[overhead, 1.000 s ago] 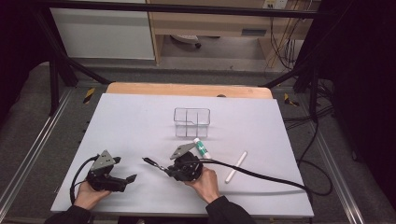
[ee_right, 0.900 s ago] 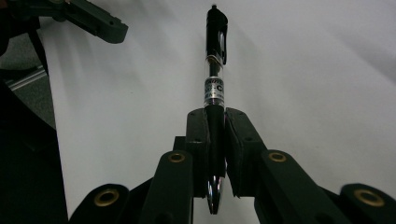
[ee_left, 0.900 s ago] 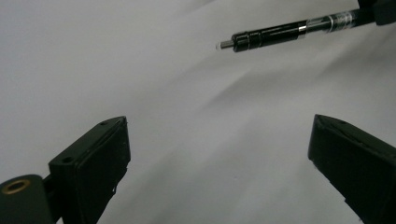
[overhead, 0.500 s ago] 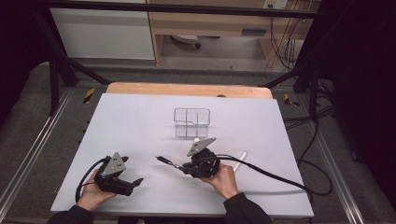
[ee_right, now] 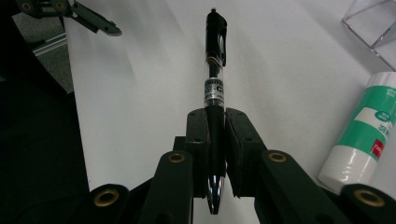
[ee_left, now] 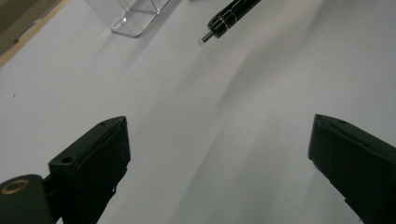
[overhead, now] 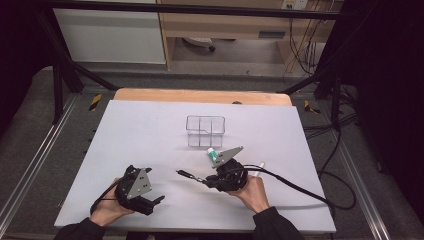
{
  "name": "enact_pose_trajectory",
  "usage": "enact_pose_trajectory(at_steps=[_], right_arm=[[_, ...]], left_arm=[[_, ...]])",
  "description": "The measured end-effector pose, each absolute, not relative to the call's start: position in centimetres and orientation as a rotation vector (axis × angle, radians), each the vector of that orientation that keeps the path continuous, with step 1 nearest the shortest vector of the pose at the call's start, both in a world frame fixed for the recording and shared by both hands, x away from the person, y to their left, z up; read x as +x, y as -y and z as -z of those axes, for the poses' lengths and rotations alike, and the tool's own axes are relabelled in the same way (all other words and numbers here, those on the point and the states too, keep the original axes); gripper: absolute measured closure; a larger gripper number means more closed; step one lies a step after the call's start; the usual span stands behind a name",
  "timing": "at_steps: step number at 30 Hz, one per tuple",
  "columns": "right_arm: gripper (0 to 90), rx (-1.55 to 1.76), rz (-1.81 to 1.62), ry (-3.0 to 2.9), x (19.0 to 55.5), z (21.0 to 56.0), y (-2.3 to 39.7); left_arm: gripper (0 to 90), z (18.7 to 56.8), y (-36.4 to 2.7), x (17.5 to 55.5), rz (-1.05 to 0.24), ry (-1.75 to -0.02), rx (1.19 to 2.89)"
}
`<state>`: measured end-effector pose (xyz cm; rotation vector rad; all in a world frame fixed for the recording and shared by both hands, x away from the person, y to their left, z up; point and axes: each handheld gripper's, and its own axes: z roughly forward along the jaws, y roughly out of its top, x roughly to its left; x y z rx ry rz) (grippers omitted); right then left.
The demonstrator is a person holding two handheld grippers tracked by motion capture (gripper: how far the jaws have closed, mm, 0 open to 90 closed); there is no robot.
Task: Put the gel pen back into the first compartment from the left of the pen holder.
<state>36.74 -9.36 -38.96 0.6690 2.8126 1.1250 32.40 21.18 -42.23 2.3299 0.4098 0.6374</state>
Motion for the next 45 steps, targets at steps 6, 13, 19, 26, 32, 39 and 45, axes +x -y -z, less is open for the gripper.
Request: enact_pose_trajectory(at_steps=[6,13,19,26,32,39,45], right_arm=[[80.6,0.669,-1.126,-2.829,36.7,38.5,9.5],[80.6,0.681,-1.125,-2.847,36.8,38.1,9.6],[80.6,0.661,-1.115,-2.866,36.8,37.7,9.2],[80.6,0.645,-1.116,-2.898,36.9,37.2,8.1],[80.6,0.627,-1.097,-2.917,37.0,37.0,7.3],[80.6,0.624,-1.083,-2.922,36.9,36.9,7.2],[80.6,0.622,-1.080,-2.921,36.9,37.0,7.1]], left_arm=[[6.3,41.7,-19.4,32.5,-0.695,-0.306,2.356],[11.5,41.2,-16.9,32.4,-0.784,-0.159,2.403],[18.2,41.0,-15.1,32.2,-0.845,-0.042,2.422],[26.7,41.2,-13.4,31.9,-0.934,0.101,2.447],[36.3,41.6,-12.3,31.4,-1.013,0.212,2.422],[52.7,41.8,-11.7,31.1,-1.068,0.282,2.389],[64.1,42.0,-11.4,30.9,-1.102,0.319,2.369]])
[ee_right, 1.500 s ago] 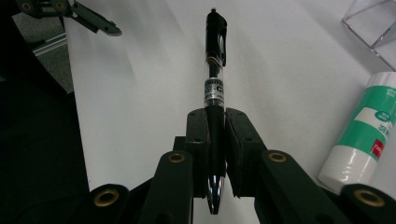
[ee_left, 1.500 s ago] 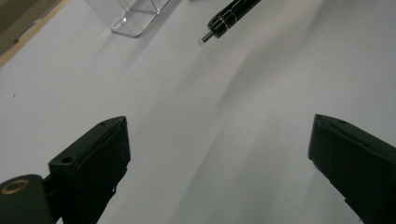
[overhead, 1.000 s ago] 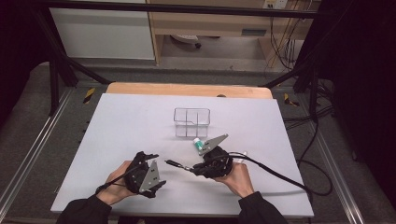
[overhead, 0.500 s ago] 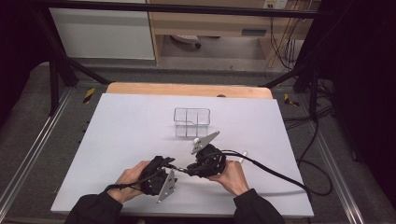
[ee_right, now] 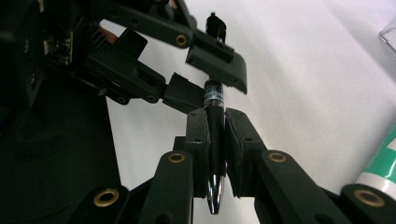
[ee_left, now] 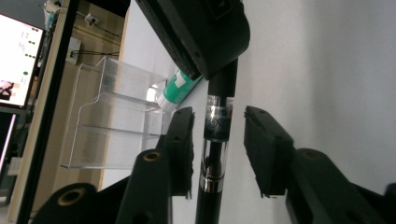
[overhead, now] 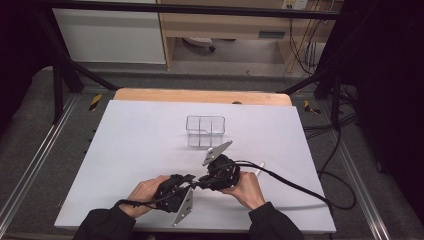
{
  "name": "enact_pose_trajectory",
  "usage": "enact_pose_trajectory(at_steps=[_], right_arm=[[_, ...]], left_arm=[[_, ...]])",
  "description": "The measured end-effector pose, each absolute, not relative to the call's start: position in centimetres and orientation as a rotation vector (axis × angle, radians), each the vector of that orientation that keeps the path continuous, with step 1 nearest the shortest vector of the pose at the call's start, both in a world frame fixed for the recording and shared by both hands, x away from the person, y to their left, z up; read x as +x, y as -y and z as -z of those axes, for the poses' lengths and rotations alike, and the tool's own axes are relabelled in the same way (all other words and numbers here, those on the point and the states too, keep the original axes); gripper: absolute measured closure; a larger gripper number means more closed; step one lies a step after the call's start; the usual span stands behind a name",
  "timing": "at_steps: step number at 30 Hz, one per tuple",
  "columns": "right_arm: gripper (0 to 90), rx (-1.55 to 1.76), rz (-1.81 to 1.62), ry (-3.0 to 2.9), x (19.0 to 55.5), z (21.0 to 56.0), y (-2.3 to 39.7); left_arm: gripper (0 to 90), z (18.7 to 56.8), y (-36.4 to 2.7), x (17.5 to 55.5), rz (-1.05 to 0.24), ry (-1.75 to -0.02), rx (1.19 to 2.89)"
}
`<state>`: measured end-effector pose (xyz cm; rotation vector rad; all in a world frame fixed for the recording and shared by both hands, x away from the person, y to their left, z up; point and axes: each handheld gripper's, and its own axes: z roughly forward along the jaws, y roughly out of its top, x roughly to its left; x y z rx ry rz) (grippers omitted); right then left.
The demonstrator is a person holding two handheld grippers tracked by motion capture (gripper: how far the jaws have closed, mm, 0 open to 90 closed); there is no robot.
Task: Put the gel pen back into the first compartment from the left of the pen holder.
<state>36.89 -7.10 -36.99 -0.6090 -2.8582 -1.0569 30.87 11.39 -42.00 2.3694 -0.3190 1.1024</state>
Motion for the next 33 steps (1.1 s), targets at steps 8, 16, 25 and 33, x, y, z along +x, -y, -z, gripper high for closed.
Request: enact_pose_trajectory(at_steps=[8,16,25,33], right_arm=[[80.6,-0.614,1.052,2.859,36.8,37.0,7.1],[80.3,-0.605,1.057,2.857,36.8,37.1,7.1],[73.7,-0.612,1.131,2.868,36.4,36.6,7.7],[51.8,-0.717,1.271,2.864,36.2,36.2,10.6]], left_arm=[[76.2,42.3,-11.2,30.5,-1.168,0.368,2.351],[77.8,42.2,-11.3,30.5,-1.183,0.388,2.348],[77.9,42.2,-11.6,30.7,-1.174,0.352,2.376],[77.9,42.6,-12.4,31.1,-1.126,0.235,2.404]])
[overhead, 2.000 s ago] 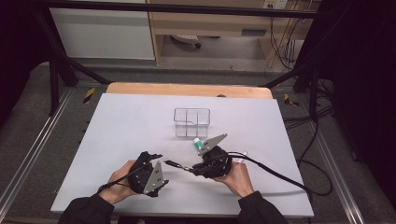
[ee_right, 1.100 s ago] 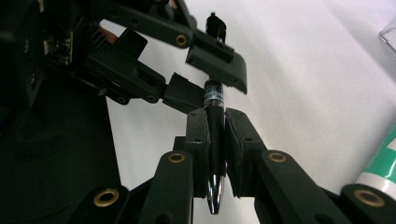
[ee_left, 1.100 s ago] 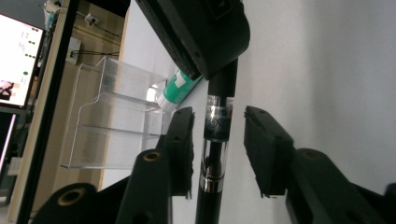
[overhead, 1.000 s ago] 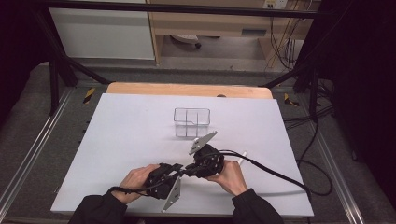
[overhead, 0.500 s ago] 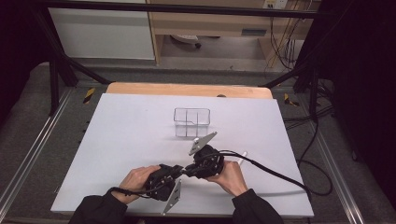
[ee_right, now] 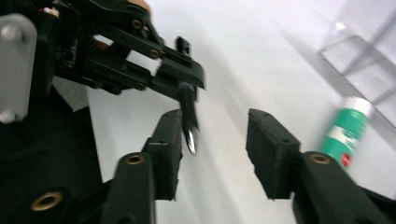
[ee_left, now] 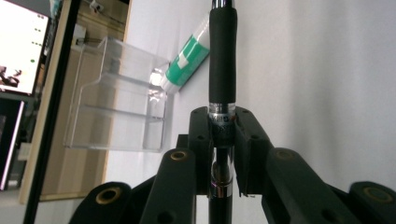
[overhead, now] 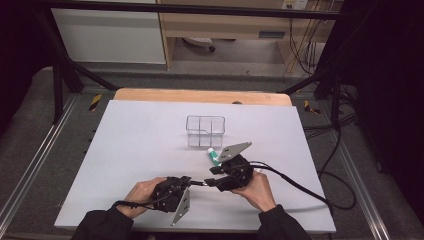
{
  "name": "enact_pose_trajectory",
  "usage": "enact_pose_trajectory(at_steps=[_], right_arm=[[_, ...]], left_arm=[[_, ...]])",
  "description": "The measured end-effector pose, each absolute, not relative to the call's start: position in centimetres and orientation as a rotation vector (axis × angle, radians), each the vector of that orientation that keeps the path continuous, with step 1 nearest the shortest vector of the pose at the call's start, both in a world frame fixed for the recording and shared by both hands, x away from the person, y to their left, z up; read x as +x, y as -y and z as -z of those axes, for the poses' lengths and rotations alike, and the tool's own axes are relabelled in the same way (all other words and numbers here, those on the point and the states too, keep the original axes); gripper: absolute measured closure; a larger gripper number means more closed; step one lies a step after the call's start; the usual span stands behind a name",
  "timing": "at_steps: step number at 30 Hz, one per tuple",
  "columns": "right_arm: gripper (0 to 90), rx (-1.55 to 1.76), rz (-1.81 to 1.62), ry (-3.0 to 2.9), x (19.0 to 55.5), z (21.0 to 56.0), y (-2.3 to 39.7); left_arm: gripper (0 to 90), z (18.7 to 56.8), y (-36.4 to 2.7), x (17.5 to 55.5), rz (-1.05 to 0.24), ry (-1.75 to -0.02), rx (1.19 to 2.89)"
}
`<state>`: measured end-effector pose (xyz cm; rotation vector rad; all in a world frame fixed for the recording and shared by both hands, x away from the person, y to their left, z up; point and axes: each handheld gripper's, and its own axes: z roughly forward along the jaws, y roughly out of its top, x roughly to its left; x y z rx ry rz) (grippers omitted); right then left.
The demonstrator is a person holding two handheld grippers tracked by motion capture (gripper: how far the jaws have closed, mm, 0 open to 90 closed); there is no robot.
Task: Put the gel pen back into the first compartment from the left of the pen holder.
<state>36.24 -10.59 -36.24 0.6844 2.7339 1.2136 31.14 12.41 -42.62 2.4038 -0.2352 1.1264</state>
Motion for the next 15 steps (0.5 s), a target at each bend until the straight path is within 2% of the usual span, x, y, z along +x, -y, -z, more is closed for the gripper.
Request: enact_pose_trajectory(at_steps=[8,15], right_arm=[[23.0,0.844,-1.234,-2.624,36.7,37.8,13.9],[10.8,0.957,-1.189,-2.537,36.8,39.3,16.1]], left_arm=[[77.9,42.6,-13.0,31.8,-1.073,0.105,2.427],[77.9,42.3,-13.3,32.6,-1.003,-0.062,2.417]])
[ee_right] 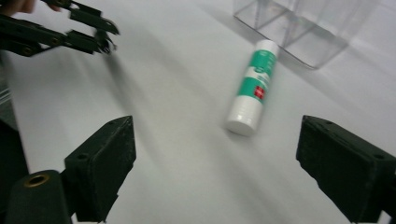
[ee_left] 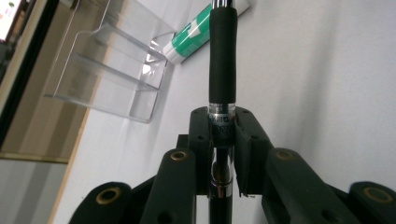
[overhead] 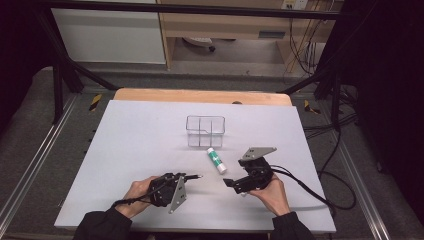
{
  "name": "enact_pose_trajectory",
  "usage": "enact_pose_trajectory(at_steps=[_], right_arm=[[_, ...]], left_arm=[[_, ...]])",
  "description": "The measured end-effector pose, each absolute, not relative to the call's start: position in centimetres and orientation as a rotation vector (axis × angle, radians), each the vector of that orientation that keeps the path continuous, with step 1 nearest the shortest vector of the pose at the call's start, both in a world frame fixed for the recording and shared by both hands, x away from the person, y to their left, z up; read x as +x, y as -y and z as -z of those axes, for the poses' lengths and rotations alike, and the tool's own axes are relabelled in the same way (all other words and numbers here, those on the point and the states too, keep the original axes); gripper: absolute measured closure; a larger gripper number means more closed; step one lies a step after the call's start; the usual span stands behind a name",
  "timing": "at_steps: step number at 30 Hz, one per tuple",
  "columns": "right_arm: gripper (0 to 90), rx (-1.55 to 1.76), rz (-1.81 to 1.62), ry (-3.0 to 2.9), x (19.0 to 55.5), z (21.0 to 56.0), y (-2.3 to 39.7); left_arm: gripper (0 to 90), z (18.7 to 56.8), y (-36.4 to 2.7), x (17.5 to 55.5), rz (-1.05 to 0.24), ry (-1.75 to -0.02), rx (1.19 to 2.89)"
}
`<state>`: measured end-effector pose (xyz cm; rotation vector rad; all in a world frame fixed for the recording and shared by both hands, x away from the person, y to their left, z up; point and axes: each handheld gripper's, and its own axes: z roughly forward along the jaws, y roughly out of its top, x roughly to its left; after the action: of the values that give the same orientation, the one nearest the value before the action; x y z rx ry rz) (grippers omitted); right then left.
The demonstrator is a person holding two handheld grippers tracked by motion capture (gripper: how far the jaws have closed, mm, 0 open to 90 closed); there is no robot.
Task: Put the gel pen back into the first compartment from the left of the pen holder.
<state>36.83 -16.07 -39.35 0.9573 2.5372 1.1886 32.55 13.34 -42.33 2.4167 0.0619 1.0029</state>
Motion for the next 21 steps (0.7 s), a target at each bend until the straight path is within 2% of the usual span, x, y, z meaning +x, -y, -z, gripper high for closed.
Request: enact_pose_trajectory(at_steps=[6,21], right_arm=[[4.4,1.023,-1.150,-2.472,36.7,40.4,17.7],[2.2,1.145,-1.141,-2.380,35.8,42.5,22.3]], left_arm=[[78.0,41.7,-13.8,33.3,-0.919,-0.236,2.371],[78.0,38.8,-14.6,35.2,-0.705,-0.598,2.204]])
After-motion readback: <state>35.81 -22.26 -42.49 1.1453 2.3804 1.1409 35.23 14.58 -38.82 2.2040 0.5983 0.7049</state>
